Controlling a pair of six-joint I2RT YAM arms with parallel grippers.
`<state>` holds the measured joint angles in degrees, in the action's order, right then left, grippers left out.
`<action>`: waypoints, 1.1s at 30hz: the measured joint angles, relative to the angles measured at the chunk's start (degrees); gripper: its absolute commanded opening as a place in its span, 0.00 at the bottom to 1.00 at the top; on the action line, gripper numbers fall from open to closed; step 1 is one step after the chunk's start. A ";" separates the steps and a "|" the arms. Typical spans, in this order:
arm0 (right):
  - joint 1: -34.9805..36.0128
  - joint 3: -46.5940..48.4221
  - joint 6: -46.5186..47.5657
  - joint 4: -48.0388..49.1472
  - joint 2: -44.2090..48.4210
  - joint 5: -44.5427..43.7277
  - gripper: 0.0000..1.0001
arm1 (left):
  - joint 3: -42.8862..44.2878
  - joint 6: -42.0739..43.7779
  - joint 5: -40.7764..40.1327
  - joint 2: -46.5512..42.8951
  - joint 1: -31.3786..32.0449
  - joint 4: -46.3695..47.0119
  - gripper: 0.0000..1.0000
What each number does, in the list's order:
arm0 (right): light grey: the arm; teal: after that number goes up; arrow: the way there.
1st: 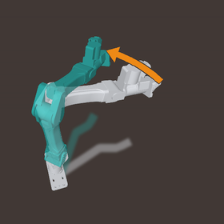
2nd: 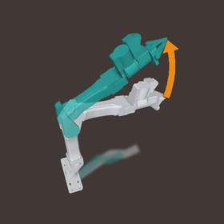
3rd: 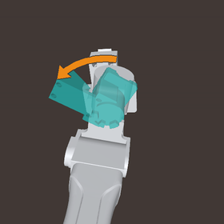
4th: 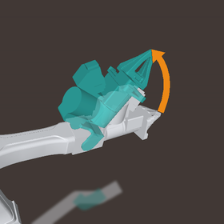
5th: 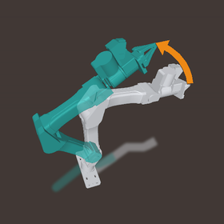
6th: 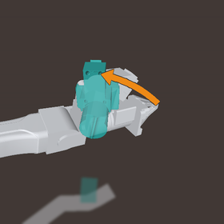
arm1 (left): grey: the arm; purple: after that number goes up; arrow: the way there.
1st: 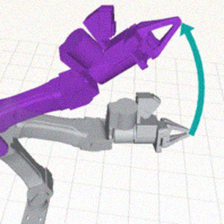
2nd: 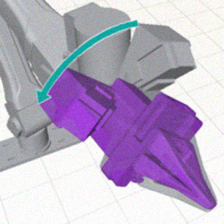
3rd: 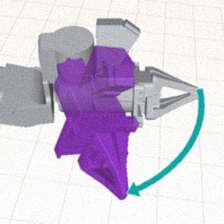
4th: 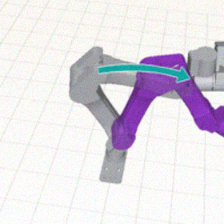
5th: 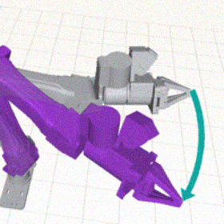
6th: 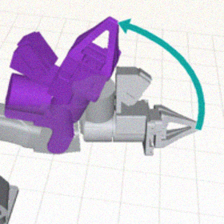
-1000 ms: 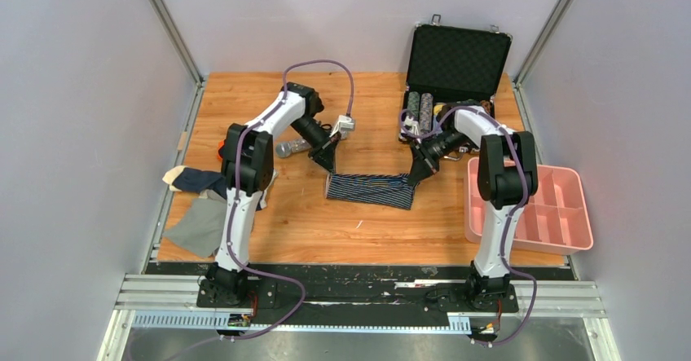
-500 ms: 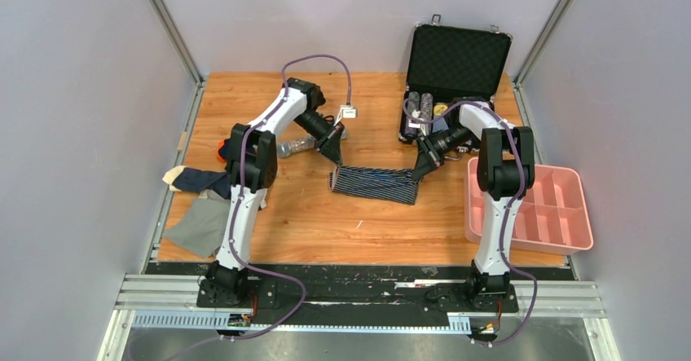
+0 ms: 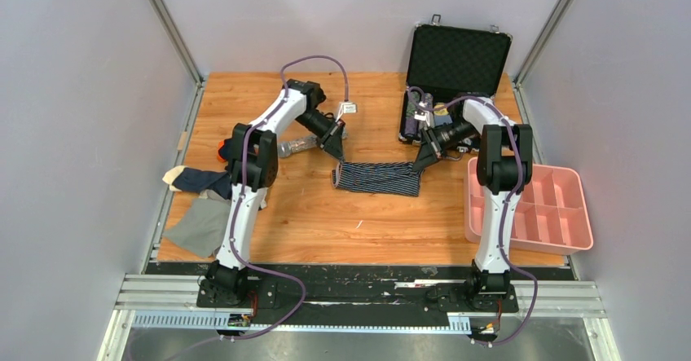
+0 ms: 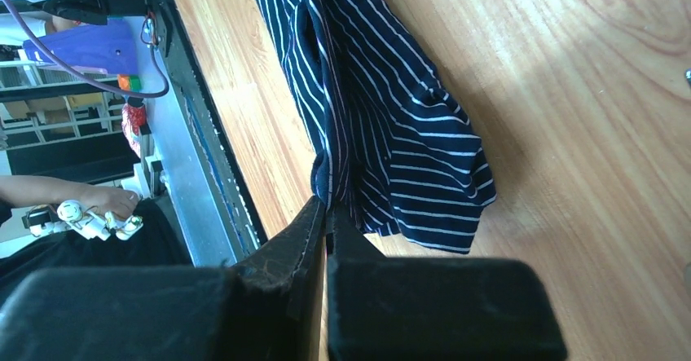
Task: Roll the underwear
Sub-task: Fold the underwear at the center of the board.
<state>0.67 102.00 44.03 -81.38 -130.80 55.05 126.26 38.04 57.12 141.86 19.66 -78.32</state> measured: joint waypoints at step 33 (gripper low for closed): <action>2.34 15.72 -5.99 -1.03 -7.37 -0.28 0.00 | -10.75 -1.84 -4.90 -4.92 -1.33 3.21 0.00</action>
<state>3.01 117.71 38.04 -82.41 -138.17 54.76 115.50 36.21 52.23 136.94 18.33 -75.11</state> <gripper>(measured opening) 0.022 0.007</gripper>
